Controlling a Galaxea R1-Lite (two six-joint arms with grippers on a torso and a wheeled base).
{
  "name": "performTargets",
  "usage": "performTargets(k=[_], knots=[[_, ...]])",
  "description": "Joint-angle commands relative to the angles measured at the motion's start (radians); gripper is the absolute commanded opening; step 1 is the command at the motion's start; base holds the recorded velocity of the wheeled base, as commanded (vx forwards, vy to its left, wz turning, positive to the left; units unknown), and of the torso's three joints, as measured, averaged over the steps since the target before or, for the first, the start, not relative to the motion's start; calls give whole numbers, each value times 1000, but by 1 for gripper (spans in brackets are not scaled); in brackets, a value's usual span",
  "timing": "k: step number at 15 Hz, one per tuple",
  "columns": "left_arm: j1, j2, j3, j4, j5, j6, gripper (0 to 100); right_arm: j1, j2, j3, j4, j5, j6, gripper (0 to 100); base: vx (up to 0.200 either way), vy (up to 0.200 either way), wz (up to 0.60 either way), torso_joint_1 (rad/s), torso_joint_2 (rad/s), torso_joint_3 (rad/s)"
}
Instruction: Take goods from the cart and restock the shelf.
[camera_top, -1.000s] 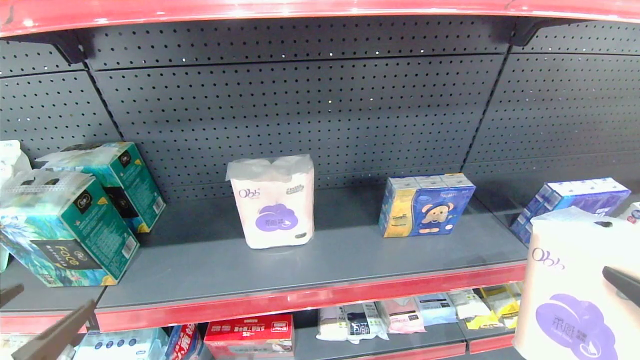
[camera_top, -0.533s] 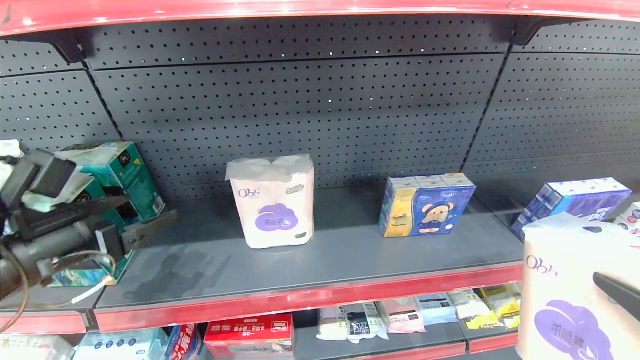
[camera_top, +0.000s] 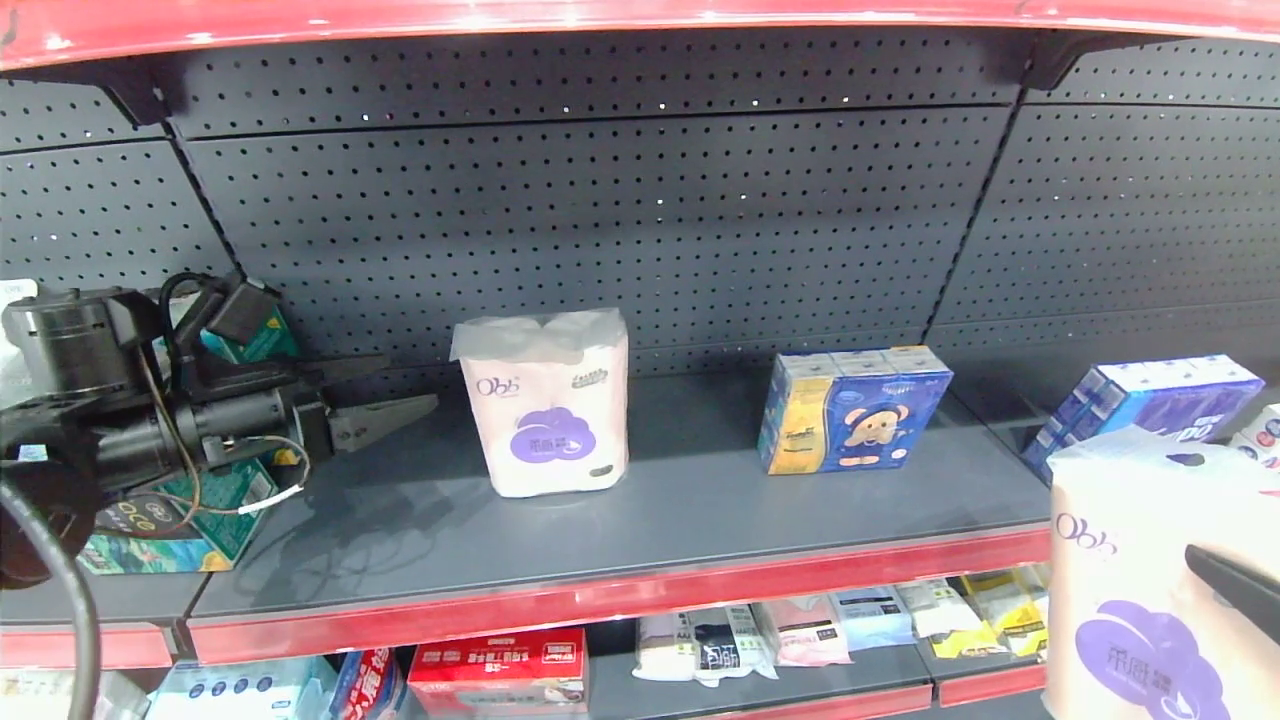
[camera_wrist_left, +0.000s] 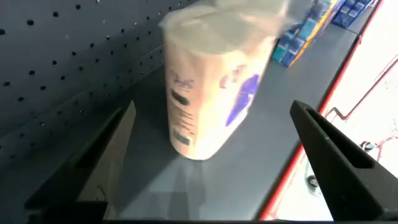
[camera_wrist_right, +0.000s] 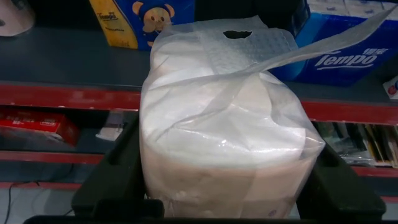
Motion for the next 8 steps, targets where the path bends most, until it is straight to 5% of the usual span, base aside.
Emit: performTargets(k=[1,8], knots=[[-1,79,-58,3,-33,0,100,-1,2,0,0,0,-5,0,0,0,0,0,0,0],[-32,221,-149,-51,-109,20,100,-1,-9,0,0,-30,-18,0,0,0,0,0,0,0]])
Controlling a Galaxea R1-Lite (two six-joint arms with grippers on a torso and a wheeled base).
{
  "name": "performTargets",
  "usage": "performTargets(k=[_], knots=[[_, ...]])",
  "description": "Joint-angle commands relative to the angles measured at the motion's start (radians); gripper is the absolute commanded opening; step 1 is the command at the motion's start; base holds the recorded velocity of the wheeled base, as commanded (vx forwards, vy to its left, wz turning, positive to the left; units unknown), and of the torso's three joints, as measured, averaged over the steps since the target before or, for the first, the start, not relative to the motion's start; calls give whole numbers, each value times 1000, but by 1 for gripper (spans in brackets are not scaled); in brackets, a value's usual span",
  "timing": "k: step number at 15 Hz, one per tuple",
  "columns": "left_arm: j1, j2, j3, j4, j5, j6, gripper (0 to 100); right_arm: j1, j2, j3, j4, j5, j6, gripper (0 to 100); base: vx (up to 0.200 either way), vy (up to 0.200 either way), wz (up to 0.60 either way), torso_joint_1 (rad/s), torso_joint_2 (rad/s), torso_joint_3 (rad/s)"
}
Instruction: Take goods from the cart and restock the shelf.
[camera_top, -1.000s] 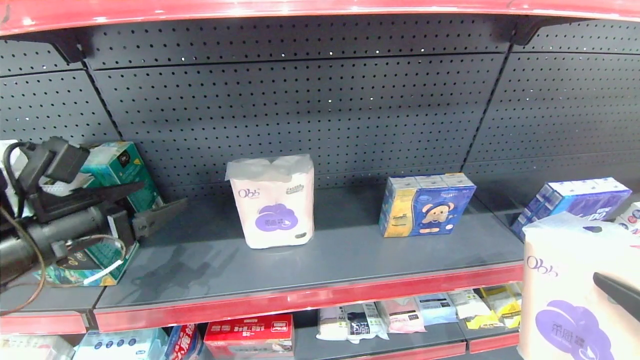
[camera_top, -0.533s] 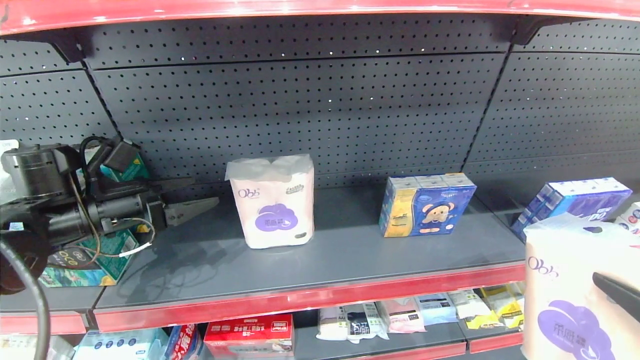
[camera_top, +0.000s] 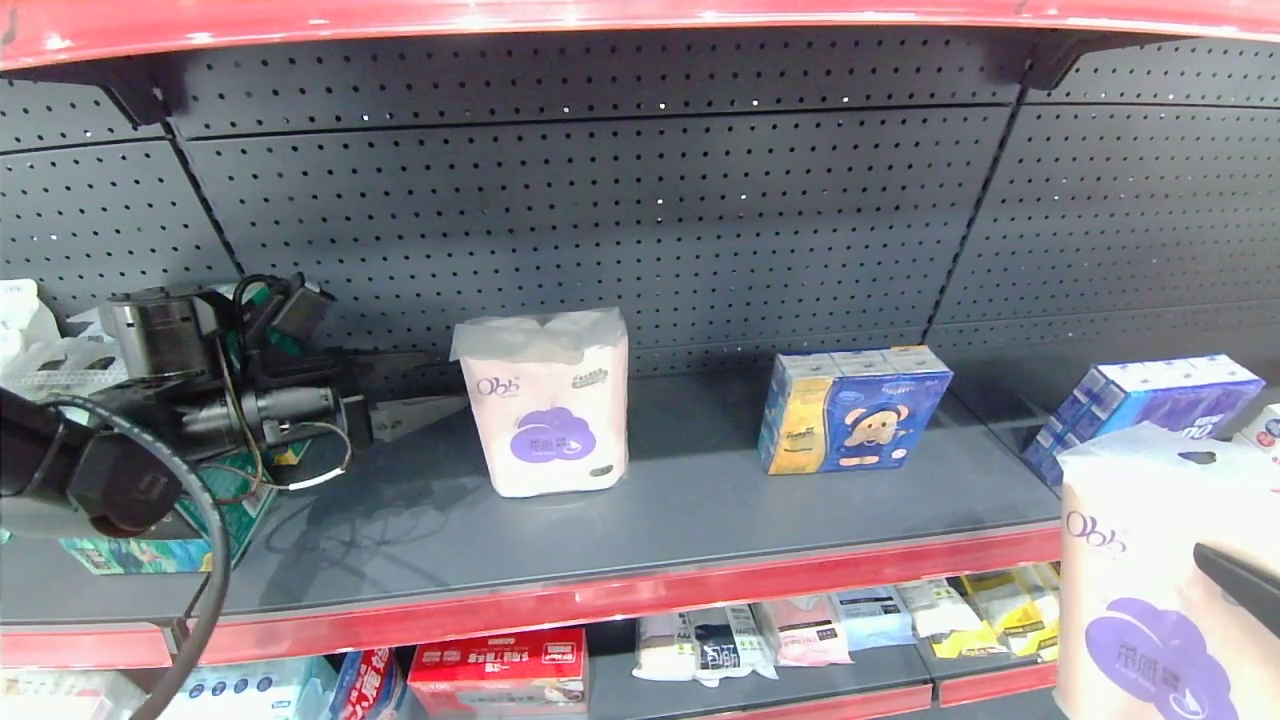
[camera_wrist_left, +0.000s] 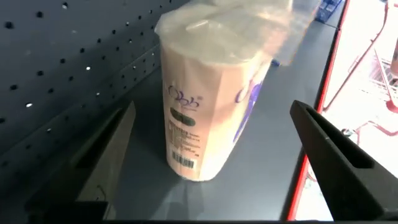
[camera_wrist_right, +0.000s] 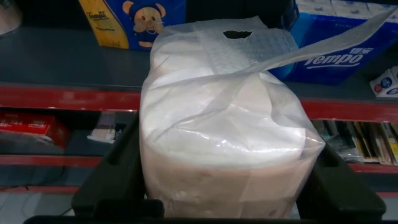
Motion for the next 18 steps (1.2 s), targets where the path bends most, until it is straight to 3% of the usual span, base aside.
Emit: performTargets(k=[1,4,18], knots=[[-24,59,-40,-1,-3,0,100,0,-1,1,0,-2,-1,0,0,0,0,0,0,0],[-69,71,-67,-1,-6,-28,100,0,-1,-1,0,-5,-12,0,0,0,0,0,0,0],[-158,212,-250,5,8,-31,100,2,11,2,0,-3,-13,0,0,0,0,0,0,0]])
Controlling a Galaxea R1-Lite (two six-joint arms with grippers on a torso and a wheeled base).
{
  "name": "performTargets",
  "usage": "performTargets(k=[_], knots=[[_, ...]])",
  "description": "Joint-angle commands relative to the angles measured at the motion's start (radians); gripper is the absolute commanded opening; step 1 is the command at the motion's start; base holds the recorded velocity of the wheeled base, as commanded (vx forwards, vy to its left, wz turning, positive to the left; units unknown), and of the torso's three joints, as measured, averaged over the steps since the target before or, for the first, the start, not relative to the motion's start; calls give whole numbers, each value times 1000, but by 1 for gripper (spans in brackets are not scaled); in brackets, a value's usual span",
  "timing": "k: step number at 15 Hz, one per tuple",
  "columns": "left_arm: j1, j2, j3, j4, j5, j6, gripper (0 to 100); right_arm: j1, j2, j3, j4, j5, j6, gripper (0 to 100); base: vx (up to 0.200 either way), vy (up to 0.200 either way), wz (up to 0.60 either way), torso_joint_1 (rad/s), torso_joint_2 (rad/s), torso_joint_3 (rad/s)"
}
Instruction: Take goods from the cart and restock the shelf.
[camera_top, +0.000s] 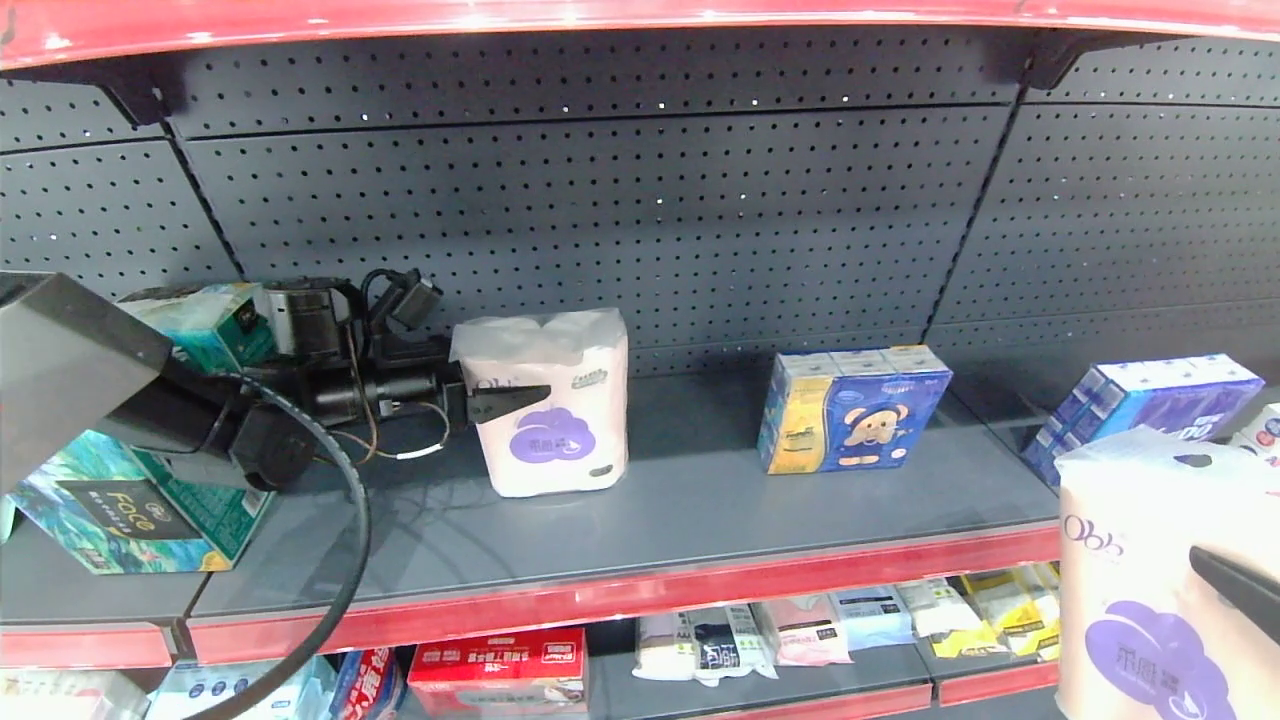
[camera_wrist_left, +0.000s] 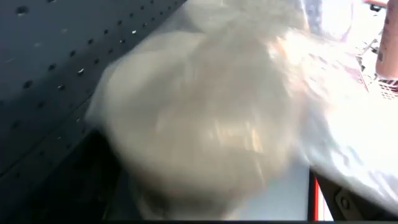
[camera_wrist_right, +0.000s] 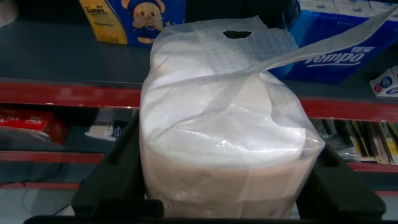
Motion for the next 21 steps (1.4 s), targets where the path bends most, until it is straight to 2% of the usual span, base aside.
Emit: performTargets(k=[1,6,13,14,15,17,21], knots=[[-7,32,-30,-4,2,-4,100,0,3,1,0,1,0,0,0,0,0,0,0,0],[-37,50,-62,1,5,-26,100,0,8,0,0,1,0,0,0,0,0,0,0,0],[-50,80,-77,-1,13,-26,100,0,11,0,0,1,0,0,0,0,0,0,0,0],[-50,81,-76,-4,23,-26,0,0,14,0,0,1,0,0,0,0,0,0,0,0],[-48,90,-77,-10,25,-14,0,0,17,0,0,1,0,0,0,0,0,0,0,0],[-48,92,-77,-22,30,-24,0,0,20,0,0,1,0,0,0,0,0,0,0,0],[-43,81,-56,-56,30,-21,0,0,23,0,0,1,0,0,0,0,0,0,0,0]])
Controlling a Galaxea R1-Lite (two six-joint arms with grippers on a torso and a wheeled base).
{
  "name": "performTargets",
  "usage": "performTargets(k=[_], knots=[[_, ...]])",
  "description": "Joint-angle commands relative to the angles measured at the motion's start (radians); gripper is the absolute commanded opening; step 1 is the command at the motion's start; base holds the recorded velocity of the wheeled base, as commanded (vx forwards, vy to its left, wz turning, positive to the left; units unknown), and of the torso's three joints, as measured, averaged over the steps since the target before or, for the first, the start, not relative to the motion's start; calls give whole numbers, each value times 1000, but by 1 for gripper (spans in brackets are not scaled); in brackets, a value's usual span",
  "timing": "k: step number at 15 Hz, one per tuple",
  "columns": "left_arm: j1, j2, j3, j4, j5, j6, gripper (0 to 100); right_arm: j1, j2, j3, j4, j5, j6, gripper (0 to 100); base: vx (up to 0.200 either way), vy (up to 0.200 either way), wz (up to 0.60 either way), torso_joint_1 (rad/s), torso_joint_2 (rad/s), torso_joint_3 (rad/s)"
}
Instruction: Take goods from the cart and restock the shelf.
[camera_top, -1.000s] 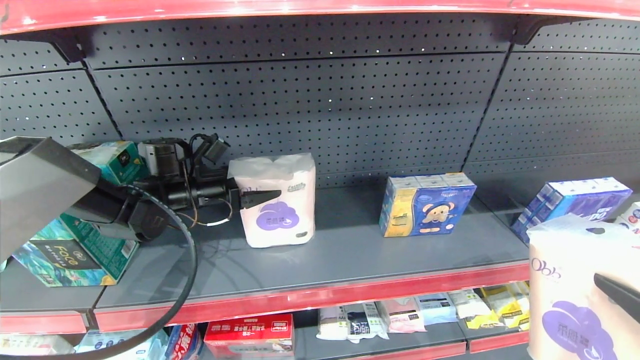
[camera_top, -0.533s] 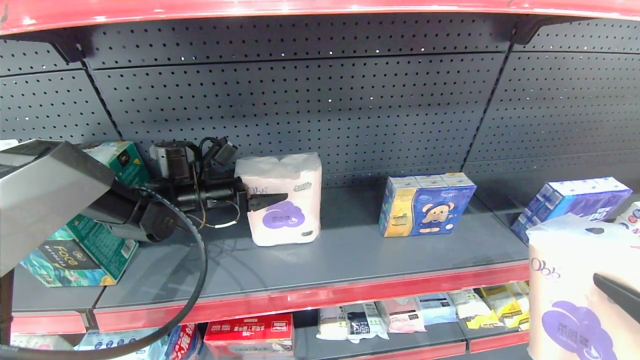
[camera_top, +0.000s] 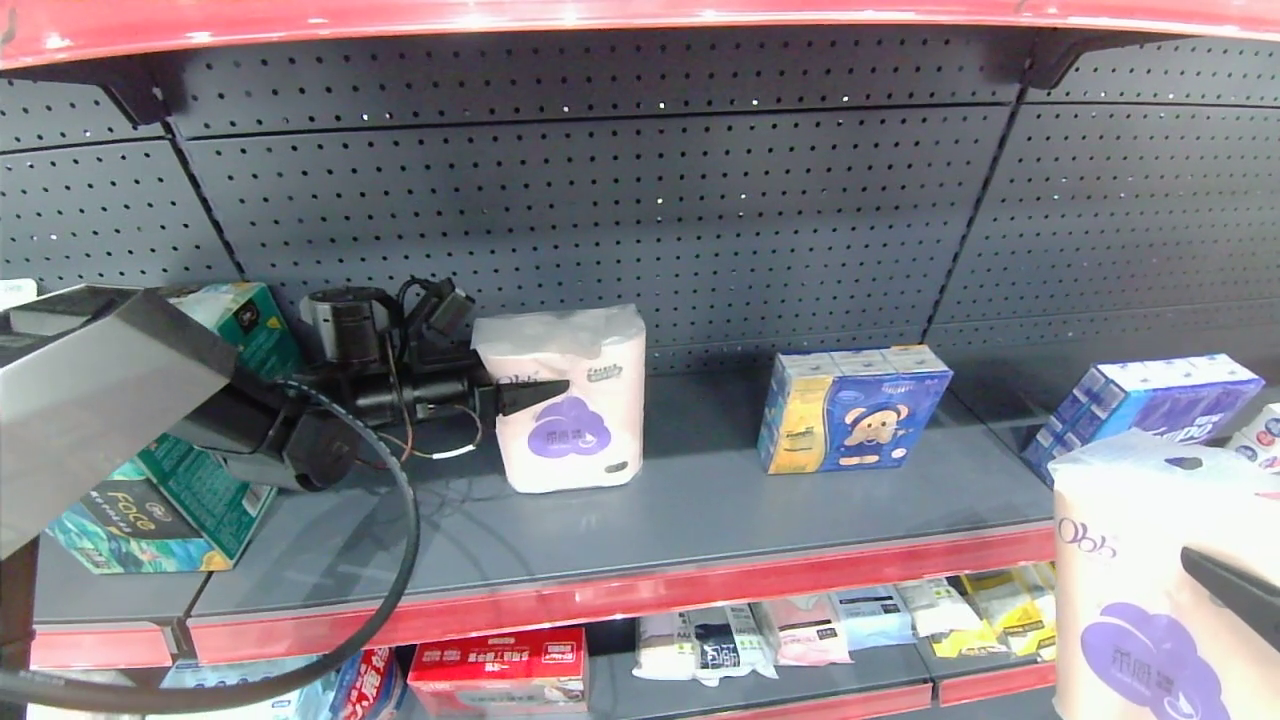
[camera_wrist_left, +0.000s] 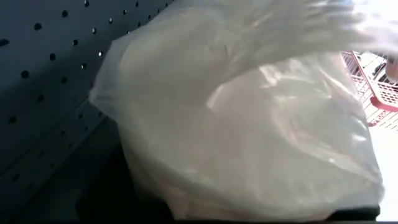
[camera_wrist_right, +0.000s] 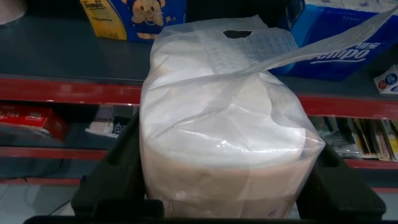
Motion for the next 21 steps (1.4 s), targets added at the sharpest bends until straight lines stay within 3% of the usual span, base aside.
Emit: performTargets(k=[1,6,9,12,16,21], knots=[[3,-26,21,-19,-1,-5,0,0,3,1,0,0,-1,0,0,0,0,0,0,0],[55,-127,124,-22,-13,-12,0,0,5,2,0,3,1,0,0,0,0,0,0,0],[55,-182,217,-35,-19,-12,0,0,17,1,0,3,1,0,0,0,0,0,0,0],[63,-189,288,-121,-24,-16,0,0,17,-1,0,3,-1,0,0,0,0,0,0,0],[80,-233,382,-236,-56,-71,0,0,22,-1,0,2,1,0,0,0,0,0,0,0],[112,-236,483,-346,-88,-71,0,0,22,-1,0,0,1,0,0,0,0,0,0,0]])
